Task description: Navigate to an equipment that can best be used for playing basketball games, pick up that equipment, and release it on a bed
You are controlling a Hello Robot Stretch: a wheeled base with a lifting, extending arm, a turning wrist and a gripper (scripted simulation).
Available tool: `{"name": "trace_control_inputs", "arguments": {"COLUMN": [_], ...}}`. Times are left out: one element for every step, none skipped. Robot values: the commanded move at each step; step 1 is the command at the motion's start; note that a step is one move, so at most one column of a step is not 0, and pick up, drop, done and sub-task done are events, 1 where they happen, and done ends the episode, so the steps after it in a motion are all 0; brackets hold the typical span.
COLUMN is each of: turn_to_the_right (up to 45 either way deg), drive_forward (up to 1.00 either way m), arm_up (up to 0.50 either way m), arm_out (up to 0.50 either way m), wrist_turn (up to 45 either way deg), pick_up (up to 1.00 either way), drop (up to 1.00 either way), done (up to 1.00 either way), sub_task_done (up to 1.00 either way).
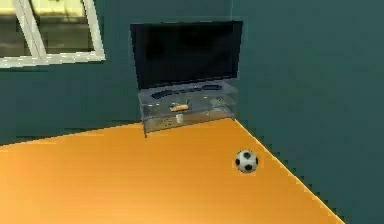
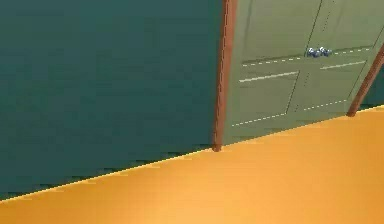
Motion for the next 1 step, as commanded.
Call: {"name": "trace_control_inputs", "arguments": {"turn_to_the_right": [45.0], "drive_forward": [0.0], "arm_up": [0.0], "arm_out": [0.0], "wrist_turn": [0.0], "pick_up": [0.0], "drop": [0.0], "done": [0.0], "sub_task_done": [0.0]}}
